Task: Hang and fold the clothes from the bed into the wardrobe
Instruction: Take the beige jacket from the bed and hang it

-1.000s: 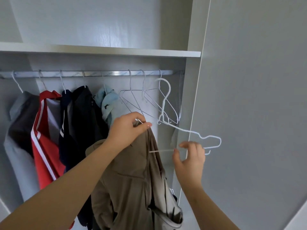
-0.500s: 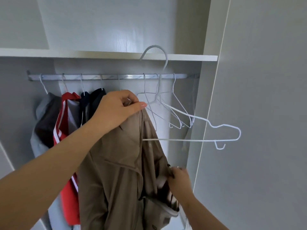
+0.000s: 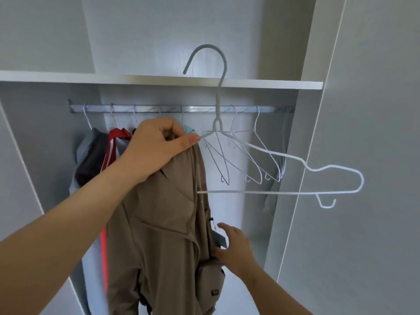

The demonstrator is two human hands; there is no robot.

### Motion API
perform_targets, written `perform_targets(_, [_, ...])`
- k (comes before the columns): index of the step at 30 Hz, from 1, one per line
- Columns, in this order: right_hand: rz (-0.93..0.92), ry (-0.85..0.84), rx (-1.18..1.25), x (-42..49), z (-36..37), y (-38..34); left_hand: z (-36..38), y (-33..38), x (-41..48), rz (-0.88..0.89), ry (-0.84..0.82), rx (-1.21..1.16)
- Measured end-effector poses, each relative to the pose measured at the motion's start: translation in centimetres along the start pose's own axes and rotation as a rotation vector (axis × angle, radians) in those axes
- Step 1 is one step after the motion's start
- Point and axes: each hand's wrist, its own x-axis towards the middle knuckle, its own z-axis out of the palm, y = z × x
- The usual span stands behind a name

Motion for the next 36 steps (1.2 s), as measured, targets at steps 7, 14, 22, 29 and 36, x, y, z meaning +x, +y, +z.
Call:
perform_targets(7, [-0.001,-0.022,-0.283,0.1,1.7,-0.9,-1.7,-0.7,0.2,0.027,0.006,0.041])
perform_targets(14, [0.14,0.205,-0.353,0.5,-1.9,0.4,-4.2,-4.9,-0.5,0.022,-0.046,0.165])
perform_targets(22, [0.353,0.137,-0.205,1.0,-5.0,1.9,-5.3,-9.6,-2.4,0.06,-0.232,0.373])
perform_targets(29, [0.337,0.217,-0.122,0.1,-5.9,0.7,-3.6,-9.8,-2.9,0.161,-0.22,0.712])
perform_targets(36, [0.28,0.353,0.009,0.7,-7.6,-1.7,-0.4,-9.3,-4.8,0.28,-0.32,0.628])
